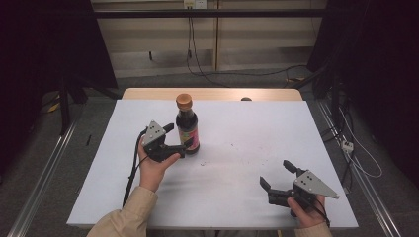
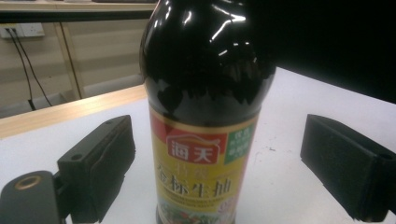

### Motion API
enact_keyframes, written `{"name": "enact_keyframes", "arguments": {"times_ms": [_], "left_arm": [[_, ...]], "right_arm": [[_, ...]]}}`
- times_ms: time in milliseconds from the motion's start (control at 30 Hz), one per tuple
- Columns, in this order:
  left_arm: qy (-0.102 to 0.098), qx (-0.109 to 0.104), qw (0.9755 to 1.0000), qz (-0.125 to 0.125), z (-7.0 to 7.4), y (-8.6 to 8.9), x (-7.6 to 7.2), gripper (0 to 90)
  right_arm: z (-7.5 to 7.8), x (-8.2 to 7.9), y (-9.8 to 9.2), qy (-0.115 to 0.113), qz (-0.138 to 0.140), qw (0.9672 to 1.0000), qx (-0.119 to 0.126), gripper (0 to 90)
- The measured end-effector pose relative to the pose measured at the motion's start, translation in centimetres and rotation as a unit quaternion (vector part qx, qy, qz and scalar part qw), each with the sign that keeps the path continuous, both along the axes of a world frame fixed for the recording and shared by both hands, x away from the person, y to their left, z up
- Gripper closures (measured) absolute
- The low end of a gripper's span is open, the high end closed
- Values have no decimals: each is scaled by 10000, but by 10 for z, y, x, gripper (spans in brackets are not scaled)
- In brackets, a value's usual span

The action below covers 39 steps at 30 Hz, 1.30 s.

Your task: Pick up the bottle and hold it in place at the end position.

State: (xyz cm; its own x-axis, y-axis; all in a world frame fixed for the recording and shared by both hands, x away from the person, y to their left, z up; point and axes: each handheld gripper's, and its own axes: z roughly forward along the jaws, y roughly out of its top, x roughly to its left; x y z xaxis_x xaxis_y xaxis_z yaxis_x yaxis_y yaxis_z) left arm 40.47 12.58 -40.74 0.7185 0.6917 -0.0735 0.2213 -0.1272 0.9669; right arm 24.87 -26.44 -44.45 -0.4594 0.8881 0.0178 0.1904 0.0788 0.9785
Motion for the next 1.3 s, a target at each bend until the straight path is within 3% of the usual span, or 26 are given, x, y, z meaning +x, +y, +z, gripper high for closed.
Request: {"name": "enact_keyframes", "arguments": {"times_ms": [133, 400, 500, 533, 967, 1300], "left_arm": [[-55, 20, 10000, -23, 3, -3, 4, 118], [50, -19, 10000, 76, 4, -9, 16, 143], [68, 55, 9999, 90, 2, -10, 19, 141], [35, 177, 9998, 103, 0, -11, 20, 138], [189, 121, 9997, 112, -7, -21, 26, 161], [-2, 294, 9996, 56, -7, -27, 30, 233]], "right_arm": [[0, 0, 0, 1, 7, 10000, 4, 25], [0, 0, 0, 20, -1, 10000, 9, 25], [0, 0, -1, 19, -6, 10000, 21, 25], [0, 0, -1, 18, -3, 10000, 27, 25], [-1, 1, -2, 69, 1, 10000, 32, 25], [-2, 0, -1, 97, 20, 9999, 56, 27]]}}
